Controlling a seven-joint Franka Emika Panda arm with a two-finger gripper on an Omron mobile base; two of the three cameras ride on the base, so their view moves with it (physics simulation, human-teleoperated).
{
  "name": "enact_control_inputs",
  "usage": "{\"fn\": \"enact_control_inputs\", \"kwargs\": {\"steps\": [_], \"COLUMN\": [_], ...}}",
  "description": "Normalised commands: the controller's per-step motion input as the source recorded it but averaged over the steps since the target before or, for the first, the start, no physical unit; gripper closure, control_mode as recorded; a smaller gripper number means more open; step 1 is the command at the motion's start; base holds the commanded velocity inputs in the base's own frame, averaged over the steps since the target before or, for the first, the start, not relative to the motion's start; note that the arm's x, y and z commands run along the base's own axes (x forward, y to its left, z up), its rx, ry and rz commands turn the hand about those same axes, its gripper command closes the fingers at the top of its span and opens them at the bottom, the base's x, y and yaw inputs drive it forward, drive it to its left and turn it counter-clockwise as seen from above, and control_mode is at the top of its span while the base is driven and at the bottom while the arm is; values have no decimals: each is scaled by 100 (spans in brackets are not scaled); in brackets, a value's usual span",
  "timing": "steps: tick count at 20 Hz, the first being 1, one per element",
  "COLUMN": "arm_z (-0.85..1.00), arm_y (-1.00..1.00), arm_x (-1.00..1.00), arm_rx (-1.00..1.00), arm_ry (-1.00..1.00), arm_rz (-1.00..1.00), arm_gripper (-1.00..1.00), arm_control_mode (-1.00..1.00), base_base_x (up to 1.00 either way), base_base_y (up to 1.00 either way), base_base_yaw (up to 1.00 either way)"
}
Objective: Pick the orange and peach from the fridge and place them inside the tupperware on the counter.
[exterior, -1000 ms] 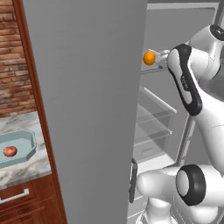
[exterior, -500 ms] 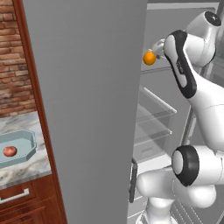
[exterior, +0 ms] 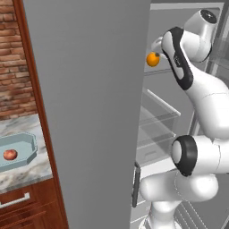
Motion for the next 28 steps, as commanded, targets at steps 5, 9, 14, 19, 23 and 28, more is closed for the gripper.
{"fn": "enact_control_inputs", "kwargs": {"steps": [5,9,14,19,23,28], "arm_z": [0,-1,-6,-16,-14,-7], "arm_y": [0,2,6,14,23,27], "arm_x": [42,36,29,-1,-1,0], "arm_rx": [0,0,0,0,0,0], "arm_ry": [0,0,0,0,0,0], "arm_rz": [0,0,0,0,0,0], "arm_gripper": [-100,-100,-100,-100,-100,-100], "arm_control_mode": [-100,-100,-100,-100,-100,-100], "base_base_x": [0,0,0,0,0,0], "base_base_y": [0,0,0,0,0,0], "base_base_yaw": [0,0,0,0,0,0]}}
